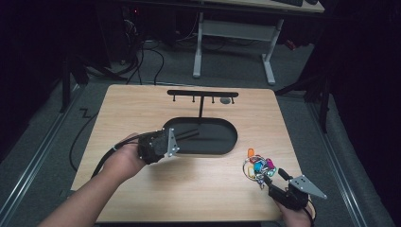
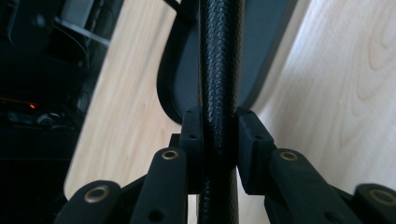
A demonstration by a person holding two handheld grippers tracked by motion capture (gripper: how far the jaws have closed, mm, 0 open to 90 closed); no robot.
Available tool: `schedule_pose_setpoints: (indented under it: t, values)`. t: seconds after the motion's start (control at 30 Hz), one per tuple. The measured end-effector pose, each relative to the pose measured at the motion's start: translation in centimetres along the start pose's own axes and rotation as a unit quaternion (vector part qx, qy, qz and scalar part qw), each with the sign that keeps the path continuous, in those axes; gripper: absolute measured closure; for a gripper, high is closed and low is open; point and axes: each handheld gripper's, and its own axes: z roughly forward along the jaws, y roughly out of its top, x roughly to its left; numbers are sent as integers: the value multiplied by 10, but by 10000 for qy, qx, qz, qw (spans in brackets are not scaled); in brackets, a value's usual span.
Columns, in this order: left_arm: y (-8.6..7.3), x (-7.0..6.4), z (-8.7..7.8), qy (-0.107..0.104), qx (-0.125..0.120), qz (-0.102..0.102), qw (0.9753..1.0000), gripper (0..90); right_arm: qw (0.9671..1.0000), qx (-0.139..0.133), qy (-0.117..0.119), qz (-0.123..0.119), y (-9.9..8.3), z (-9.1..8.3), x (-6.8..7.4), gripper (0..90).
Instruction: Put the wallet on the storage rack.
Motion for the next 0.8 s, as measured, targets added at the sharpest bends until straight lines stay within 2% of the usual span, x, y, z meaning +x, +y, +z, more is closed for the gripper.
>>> schedule_pose_setpoints:
  t: [0.1, 0.33, 0.43, 0.5, 0.63, 0.73, 0.8]
  values:
    - [11, -1, 8, 104, 56, 208, 9997, 749, 10000, -54, -8, 17, 0, -3, -2, 338]
    - [29, -5, 25, 267, 15, 453, 9986, 749, 10000, -72, 27, 48, 0, -5, -2, 338]
    - [40, -8, 37, 309, 40, 725, 9969, 749, 9999, -75, 41, 52, 0, -5, -2, 338]
    - [45, -10, 43, 331, 37, 831, 9960, 749, 9999, -92, 25, 76, 0, -5, -3, 339]
    - [53, -11, 54, 396, 44, 948, 9947, 750, 9999, -119, 21, 99, 0, -6, -3, 339]
    - [56, -9, 59, 416, 17, 937, 9947, 749, 9999, -100, 41, 108, -1, -5, -4, 339]
    - [61, -6, 67, 505, 8, 977, 9939, 749, 9999, -101, 47, 114, -1, -5, -3, 338]
